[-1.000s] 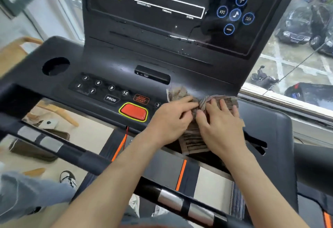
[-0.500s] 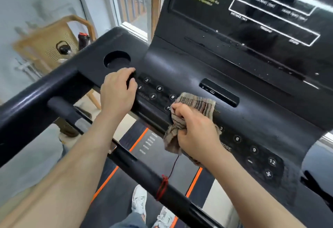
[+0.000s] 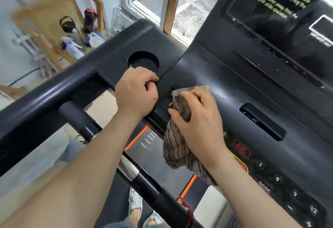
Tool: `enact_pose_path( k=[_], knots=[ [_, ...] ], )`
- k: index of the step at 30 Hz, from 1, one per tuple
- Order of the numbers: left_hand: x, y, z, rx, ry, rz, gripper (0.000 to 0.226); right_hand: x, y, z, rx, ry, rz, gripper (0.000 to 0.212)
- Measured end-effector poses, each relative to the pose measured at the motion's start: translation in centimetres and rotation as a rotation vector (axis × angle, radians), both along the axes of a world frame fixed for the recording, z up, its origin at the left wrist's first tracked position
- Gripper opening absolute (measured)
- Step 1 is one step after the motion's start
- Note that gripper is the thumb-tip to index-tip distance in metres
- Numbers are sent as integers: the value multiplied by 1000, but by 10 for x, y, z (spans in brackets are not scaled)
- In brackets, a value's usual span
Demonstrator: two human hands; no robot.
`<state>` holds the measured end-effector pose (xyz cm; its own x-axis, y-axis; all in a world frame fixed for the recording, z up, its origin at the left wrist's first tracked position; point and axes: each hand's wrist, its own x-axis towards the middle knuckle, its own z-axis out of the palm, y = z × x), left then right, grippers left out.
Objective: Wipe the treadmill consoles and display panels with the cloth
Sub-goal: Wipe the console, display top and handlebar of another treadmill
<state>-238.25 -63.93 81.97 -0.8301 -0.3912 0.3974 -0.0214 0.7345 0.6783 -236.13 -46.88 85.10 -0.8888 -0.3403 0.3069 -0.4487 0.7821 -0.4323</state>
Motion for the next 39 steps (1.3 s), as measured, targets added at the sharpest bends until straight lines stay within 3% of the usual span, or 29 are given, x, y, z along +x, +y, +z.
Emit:
enact_pose_path(
  k=[2, 4, 6, 10, 15, 19, 24, 29, 32, 35, 39],
  knots=[
    [-1, 0, -3, -6, 30, 21, 30, 0, 1, -5, 74, 84, -25, 18],
    [0, 0, -5, -7, 55, 30, 30, -5, -6, -10, 131, 116, 15, 26],
    [-1, 0, -5, -7, 69, 29, 30, -5, -14, -12, 140, 86, 110, 36],
    [0, 0, -4, -11, 68, 20, 30, 18, 10, -14, 84, 61, 380, 35],
    [-2, -1, -5, -8, 76, 11, 32, -31, -10, -4, 136, 37, 163, 48],
    [0, -1, -7, -8, 82, -8, 35, 10, 0, -12, 119, 59, 382, 46],
    [-1, -1, -5, 36, 89, -17, 37, -52, -25, -1, 211, 66, 169, 42],
    [1, -2, -5, 58, 97, -10, 34, 6, -7, -6, 179, -29, 382, 48],
    [-1, 0, -4, 76, 99, 6, 34, -20, 31, 4, 206, -21, 196, 48],
    [-1, 0, -5, 60, 83, 25, 34, -32, 6, 0, 253, -73, 38, 42],
    [0, 2, -2, 59, 54, 28, 34, 21, 4, -8, 282, -95, 233, 48]
  ],
)
